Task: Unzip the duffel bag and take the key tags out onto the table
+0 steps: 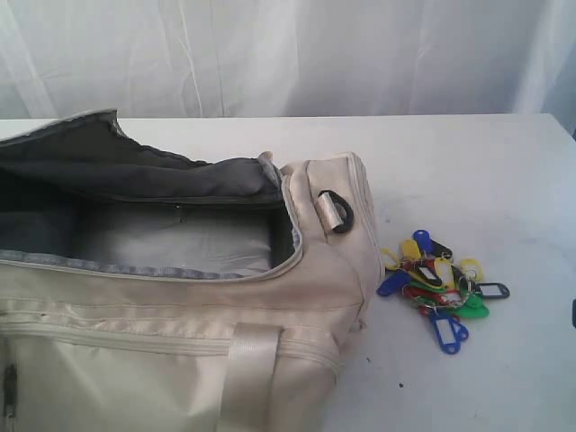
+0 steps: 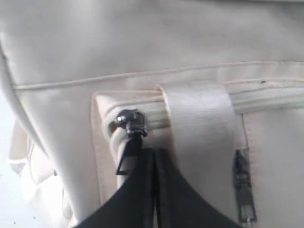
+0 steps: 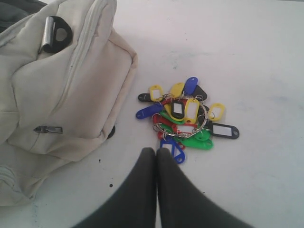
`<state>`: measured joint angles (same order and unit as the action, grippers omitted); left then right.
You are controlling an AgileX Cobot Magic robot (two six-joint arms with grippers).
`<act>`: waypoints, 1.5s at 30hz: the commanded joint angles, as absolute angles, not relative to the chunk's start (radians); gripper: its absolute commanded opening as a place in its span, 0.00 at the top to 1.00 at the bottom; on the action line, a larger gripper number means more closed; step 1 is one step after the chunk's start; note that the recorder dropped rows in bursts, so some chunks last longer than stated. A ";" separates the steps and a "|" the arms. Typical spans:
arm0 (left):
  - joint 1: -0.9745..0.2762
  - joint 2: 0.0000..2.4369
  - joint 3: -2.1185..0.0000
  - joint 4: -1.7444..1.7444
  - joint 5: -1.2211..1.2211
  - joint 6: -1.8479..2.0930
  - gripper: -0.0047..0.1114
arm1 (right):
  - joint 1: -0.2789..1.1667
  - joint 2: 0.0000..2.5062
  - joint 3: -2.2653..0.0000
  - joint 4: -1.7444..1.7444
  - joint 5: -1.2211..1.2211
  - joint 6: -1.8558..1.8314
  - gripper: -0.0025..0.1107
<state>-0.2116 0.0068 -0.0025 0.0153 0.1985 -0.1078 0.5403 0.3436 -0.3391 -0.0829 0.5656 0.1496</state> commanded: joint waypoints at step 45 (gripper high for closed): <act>0.038 0.000 0.000 0.017 0.236 0.110 0.96 | 0.534 0.322 -0.335 -0.082 0.560 0.142 0.98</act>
<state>0.0340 0.0047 -0.0025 0.0192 0.2357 0.1101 0.5403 0.3398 -0.3391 -0.0829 0.5656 0.1496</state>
